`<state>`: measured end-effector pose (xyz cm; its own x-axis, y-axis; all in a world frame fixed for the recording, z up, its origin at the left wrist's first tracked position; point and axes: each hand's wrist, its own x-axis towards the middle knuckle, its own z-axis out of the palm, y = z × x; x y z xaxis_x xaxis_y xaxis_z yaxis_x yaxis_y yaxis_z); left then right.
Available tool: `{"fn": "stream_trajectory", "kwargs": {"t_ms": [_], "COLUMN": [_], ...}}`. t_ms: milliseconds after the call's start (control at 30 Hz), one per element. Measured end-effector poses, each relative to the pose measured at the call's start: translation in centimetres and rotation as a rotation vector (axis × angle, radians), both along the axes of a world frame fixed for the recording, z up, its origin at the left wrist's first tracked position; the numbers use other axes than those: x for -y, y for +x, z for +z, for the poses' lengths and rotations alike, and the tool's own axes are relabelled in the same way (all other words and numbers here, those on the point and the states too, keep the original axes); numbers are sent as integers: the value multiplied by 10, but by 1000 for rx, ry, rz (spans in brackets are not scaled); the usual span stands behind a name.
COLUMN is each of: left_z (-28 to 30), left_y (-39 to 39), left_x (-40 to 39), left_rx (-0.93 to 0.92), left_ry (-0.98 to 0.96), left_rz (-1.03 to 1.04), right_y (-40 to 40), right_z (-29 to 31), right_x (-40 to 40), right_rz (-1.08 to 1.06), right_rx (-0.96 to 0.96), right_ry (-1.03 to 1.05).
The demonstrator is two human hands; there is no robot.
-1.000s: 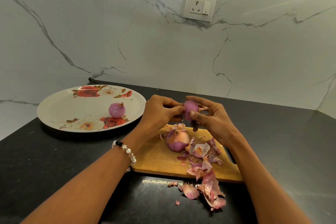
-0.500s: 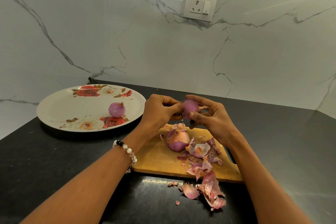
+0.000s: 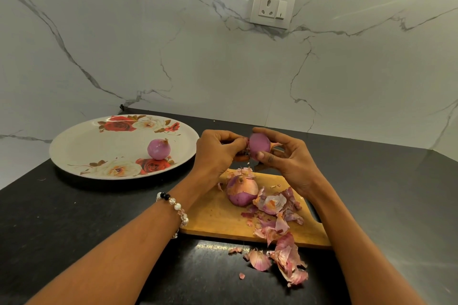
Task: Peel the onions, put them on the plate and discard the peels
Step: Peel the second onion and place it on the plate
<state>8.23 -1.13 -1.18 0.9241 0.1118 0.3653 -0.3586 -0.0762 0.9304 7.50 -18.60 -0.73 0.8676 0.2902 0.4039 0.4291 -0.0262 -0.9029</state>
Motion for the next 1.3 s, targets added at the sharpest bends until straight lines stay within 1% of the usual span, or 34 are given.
{"fn": "stream_trajectory", "kwargs": {"t_ms": [133,267,400,567,733,867,933,1067,1133,1300], "left_z": [3,3,2,3,3,0,1,7,9,7], "left_y": [0,-5,-3,-3,-3,-2,-2,-6,-8,-7], "left_x": [-1,0,0,1,2,1,0,1,2,-1], "left_rx": [-23,102,148,204,168,170,195,274,327,419], "left_ry": [-57,121,179,262,318,469,449,312,316,395], "left_rz": [-35,1,53,77,13,64,85,35,7,44], "right_y": [0,0,2,5,8,8,7,5,4,2], "right_z": [0,0,-2,-3,-3,-1,1,1,0,1], "right_x": [0,0,-1,-2,1,2,3,2,1,0], "right_rz": [-9,-14,-20,-32,-73,-71,-57,-50,-44,-36], "right_rx": [-4,14,11,-38,-82,-127,-141,-158,-162,-174], "right_ry": [13,-1,-5,64,169,246,253,191,166,153]}}
